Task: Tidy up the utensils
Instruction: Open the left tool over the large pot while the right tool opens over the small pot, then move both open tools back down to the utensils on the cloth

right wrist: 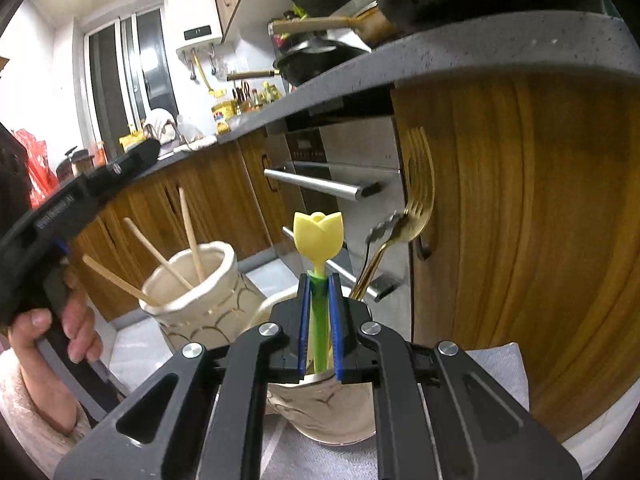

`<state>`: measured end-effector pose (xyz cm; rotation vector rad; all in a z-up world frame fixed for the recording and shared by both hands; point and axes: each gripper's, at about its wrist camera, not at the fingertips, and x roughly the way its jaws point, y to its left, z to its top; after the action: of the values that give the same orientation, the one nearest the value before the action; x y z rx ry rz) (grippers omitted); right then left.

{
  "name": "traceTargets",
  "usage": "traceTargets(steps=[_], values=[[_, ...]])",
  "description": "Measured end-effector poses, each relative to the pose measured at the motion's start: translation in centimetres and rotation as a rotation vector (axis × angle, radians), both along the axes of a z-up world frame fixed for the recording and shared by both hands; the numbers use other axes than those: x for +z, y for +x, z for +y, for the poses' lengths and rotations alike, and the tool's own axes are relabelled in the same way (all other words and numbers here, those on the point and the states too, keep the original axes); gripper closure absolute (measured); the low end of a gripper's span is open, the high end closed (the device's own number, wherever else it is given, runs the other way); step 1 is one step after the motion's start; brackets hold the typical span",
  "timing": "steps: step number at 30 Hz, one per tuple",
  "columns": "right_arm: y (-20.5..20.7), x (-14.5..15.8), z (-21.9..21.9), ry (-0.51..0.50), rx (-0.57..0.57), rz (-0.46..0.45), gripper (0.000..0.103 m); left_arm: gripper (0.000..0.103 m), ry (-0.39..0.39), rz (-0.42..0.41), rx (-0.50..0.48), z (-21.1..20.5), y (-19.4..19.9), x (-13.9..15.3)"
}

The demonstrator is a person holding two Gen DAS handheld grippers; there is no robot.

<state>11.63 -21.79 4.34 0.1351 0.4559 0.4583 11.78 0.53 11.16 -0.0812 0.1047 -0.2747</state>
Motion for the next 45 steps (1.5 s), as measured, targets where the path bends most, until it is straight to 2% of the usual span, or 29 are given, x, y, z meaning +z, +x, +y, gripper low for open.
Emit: traceTargets(steps=[2, 4, 5, 6, 10, 12, 15, 19, 23, 26, 27, 28, 31, 37, 45], values=[[0.2, -0.4, 0.2, -0.01, 0.009, 0.016, 0.092, 0.088, -0.001, 0.005, -0.001, 0.0, 0.0, 0.0], [0.5, -0.4, 0.2, -0.015, 0.003, 0.015, 0.086, 0.081, -0.001, 0.004, 0.005, 0.1, -0.1, 0.0], [0.5, -0.4, 0.0, -0.01, 0.003, 0.012, 0.078, 0.078, -0.002, 0.004, 0.005, 0.1, -0.1, 0.0], [0.3, -0.3, -0.1, 0.002, 0.007, 0.006, 0.074, 0.074, -0.004, 0.004, 0.005, 0.2, -0.2, 0.0], [0.0, 0.0, -0.5, 0.004, -0.01, -0.008, 0.074, 0.073, 0.007, -0.001, 0.019, 0.3, -0.8, 0.3], [-0.5, 0.1, -0.8, 0.015, -0.019, -0.007, 0.063, 0.072, 0.018, 0.003, 0.03, 0.3, -1.1, 0.5], [-1.8, 0.4, -1.2, 0.026, -0.029, -0.017, 0.053, 0.069, 0.041, 0.001, 0.055, 0.5, -2.1, 0.9], [-3.8, 0.9, -1.2, 0.016, -0.045, -0.034, 0.039, 0.049, 0.045, -0.003, 0.08, 1.1, -4.1, 1.1], [-6.2, 1.2, -1.3, 0.018, -0.056, -0.058, 0.019, 0.041, 0.044, 0.023, 0.105, 1.8, -6.0, 0.8], [-8.0, 1.2, -1.3, 0.021, -0.057, -0.069, 0.011, 0.038, 0.036, 0.049, 0.123, 2.3, -7.5, 0.2], [-8.5, 1.1, -1.3, 0.019, -0.059, -0.07, 0.007, 0.034, 0.033, 0.06, 0.127, 2.4, -7.9, 0.0], [-8.9, 1.1, -1.3, 0.018, -0.061, -0.071, 0.005, 0.024, 0.022, 0.077, 0.133, 2.6, -8.5, -0.4], [-10.1, 0.7, -1.4, 0.006, -0.075, -0.072, 0.005, 0.014, 0.003, 0.111, 0.127, 2.7, -9.9, -1.6], [-11.0, -1.1, -1.4, -0.022, -0.105, -0.023, 0.005, 0.01, 0.029, 0.167, 0.14, 2.3, -12.3, -4.8], [-11.7, -3.4, -0.4, -0.079, -0.104, 0.04, 0.005, 0.009, 0.012, 0.305, 0.153, 3.5, -11.9, -9.7]])
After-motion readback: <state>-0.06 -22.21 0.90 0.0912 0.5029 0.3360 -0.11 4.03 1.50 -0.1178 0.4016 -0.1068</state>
